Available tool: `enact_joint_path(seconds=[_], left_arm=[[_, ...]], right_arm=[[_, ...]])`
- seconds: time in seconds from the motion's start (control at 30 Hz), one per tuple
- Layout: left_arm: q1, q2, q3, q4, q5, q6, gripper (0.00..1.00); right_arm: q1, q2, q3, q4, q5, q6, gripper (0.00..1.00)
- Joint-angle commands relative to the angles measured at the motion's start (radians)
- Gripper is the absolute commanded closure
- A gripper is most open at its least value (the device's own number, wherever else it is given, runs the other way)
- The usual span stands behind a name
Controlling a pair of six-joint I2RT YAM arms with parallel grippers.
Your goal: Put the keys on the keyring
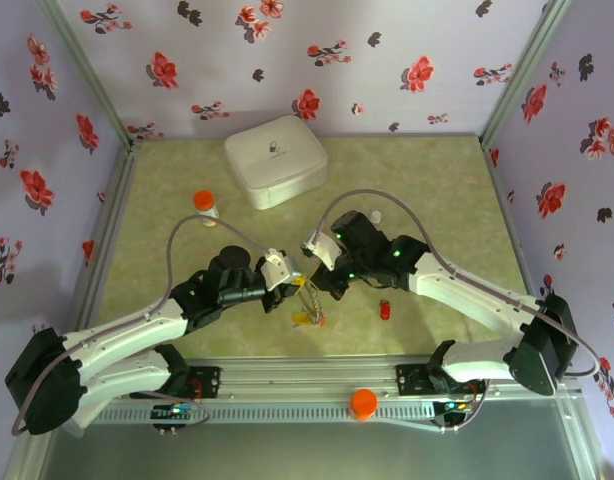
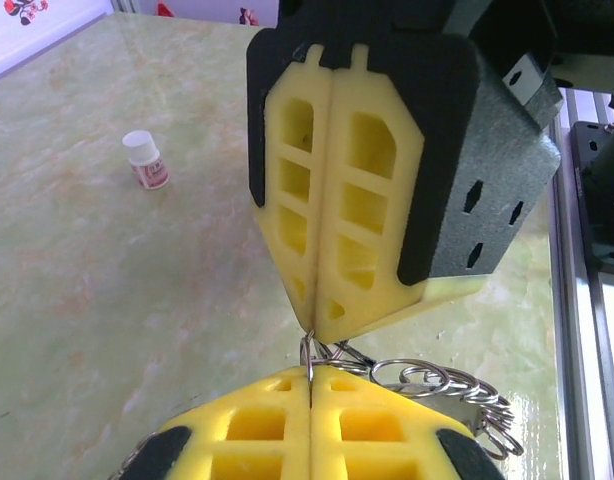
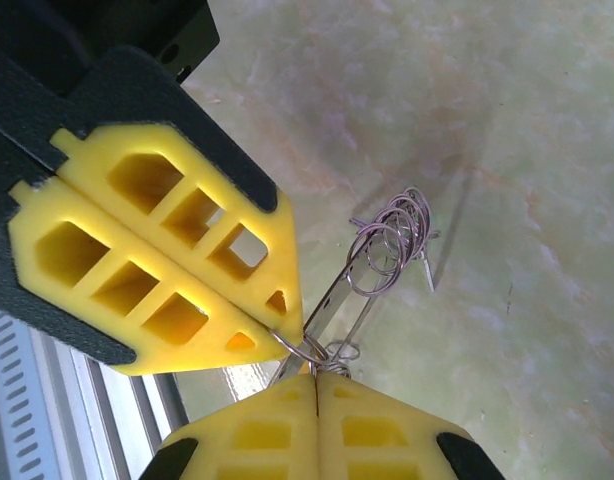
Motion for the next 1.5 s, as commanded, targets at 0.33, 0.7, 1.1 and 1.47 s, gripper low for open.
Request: enact_joint_path(seconds=[0.33,0.7,1.1,1.47], left_arm=[[-0.03,-0.032,-0.013,0.045,0.023,0.095,1.0],[-0.032,-0.048,-0.049,0.068,0.049,0.252,1.0],[-0.032,-0.067,-0.08,0.156,-0.011,0.227,1.0],[-0.033,-0.041,-0.044,0.107,-0.07,0.003,1.0]], right_arm=[[-0.052,-0.017,0.021,0.009,-0.061,0.046,1.0],[-0.062,-0.016,0.016,-0.002,-0.08,0.054,1.0],[-0.064,0.002,0.025,-0.006,-0.079,0.057,1.0],[-0.063,-0.023,0.016,-0.026,-0.157,0.014,1.0]])
